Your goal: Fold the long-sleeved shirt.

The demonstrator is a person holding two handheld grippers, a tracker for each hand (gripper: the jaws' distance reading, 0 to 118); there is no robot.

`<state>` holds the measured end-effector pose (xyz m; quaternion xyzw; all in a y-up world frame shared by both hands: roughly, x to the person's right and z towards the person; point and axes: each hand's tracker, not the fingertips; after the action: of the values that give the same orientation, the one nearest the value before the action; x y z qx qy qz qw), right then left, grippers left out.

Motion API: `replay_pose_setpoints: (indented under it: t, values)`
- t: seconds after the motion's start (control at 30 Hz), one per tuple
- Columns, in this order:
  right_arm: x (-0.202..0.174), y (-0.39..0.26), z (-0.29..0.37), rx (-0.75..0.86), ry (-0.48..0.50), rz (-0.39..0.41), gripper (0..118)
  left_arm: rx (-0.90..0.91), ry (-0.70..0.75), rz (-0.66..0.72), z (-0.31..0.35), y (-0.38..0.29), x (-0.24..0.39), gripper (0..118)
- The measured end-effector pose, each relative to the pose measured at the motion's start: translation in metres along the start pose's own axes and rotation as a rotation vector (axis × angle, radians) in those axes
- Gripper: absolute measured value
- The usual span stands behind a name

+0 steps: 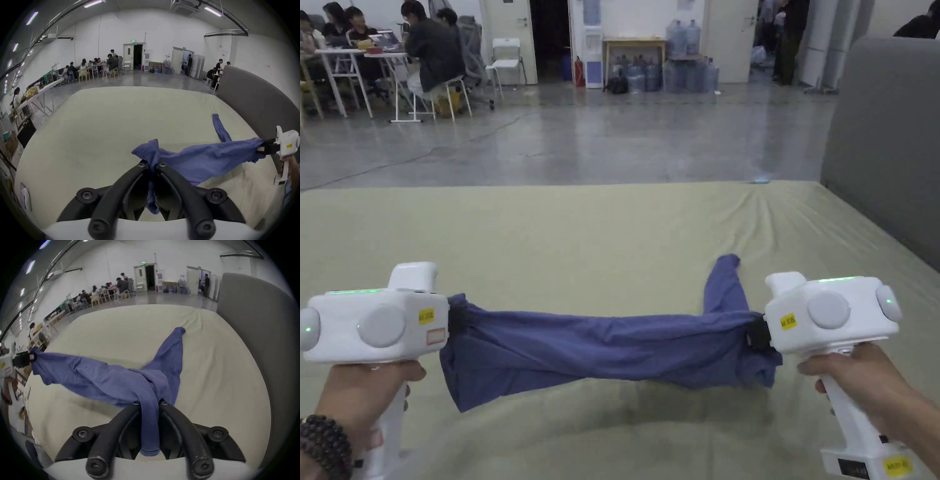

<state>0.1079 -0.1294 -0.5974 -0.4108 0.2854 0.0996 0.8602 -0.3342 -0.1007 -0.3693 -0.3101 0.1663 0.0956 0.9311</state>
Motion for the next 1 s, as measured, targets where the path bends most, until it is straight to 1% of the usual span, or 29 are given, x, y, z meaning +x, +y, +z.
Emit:
replay_pose_setpoints:
  t: [0.07,0.13,0.17,0.23,0.3,0.33,0.4,0.47,0.53,0.57,0.6,0.63,0.67,0.7,0.73,0.77,0.83,0.87,0.9,0.93,0.97,1.0]
  values:
    - [-0.008,-0.042,0.017,-0.035,0.001,0.034,8,-0.023,-0.025,0.013,0.034,-0.044,0.002,0]
    - [-0.02,-0.088,0.034,-0.061,-0.008,0.097,8,-0.058,-0.032,0.006,0.059,-0.09,0.004,0]
    - [-0.026,-0.11,0.041,-0.077,-0.01,0.111,8,-0.081,-0.033,-0.005,0.07,-0.114,0.006,0]
    - [-0.031,-0.144,0.045,-0.141,0.003,0.117,8,-0.131,-0.044,-0.013,0.089,-0.157,0.009,0]
    - [-0.039,-0.173,0.049,-0.174,0.003,0.118,8,-0.201,-0.061,-0.058,0.099,-0.19,0.015,0]
    - [-0.04,-0.181,0.049,-0.182,0.003,0.13,8,-0.187,-0.041,-0.073,0.098,-0.204,0.008,0]
    - [-0.041,-0.191,0.048,-0.197,-0.006,0.134,8,-0.193,-0.064,-0.131,0.107,-0.221,0.012,0]
    - [-0.042,-0.196,0.05,-0.206,-0.009,0.134,8,-0.206,-0.059,-0.111,0.106,-0.232,0.007,0]
    - [-0.041,-0.195,0.051,-0.209,-0.015,0.132,8,-0.238,-0.085,-0.068,0.108,-0.235,0.004,0]
    - [-0.04,-0.196,0.055,-0.213,-0.021,0.139,10,-0.241,-0.094,-0.059,0.111,-0.234,0.002,0]
    - [-0.04,-0.196,0.06,-0.215,-0.022,0.14,18,-0.244,-0.1,-0.052,0.119,-0.232,0.006,3]
    - [-0.04,-0.193,0.068,-0.218,-0.021,0.144,33,-0.242,-0.099,-0.052,0.125,-0.227,0.005,17]
    - [-0.04,-0.192,0.08,-0.214,-0.017,0.139,66,-0.231,-0.083,-0.049,0.132,-0.221,0.004,63]
    - [-0.039,-0.19,0.095,-0.2,-0.02,0.137,85,-0.212,-0.082,-0.044,0.14,-0.213,0.003,101]
    - [-0.039,-0.184,0.112,-0.146,-0.02,0.143,90,-0.161,-0.102,-0.023,0.153,-0.203,0.003,117]
    - [-0.039,-0.178,0.128,-0.092,-0.018,0.149,90,-0.097,-0.117,0.004,0.168,-0.191,-0.001,118]
    - [-0.036,-0.165,0.156,0.0,-0.037,0.148,90,-0.026,-0.141,0.051,0.187,-0.166,-0.002,117]
    - [-0.036,-0.159,0.167,0.03,-0.06,0.127,88,-0.014,-0.134,0.064,0.195,-0.154,-0.002,115]
    - [-0.036,-0.154,0.175,0.045,-0.086,0.087,79,-0.02,-0.123,0.061,0.2,-0.145,-0.001,106]
    - [-0.036,-0.151,0.181,0.065,-0.102,0.053,48,-0.016,-0.116,0.06,0.204,-0.139,0.002,75]
    - [-0.034,-0.149,0.182,0.086,-0.096,0.033,0,-0.011,-0.108,0.051,0.205,-0.135,0.006,1]
    - [-0.032,-0.149,0.179,0.079,-0.091,0.022,0,-0.016,-0.083,0.038,0.208,-0.134,0.017,0]
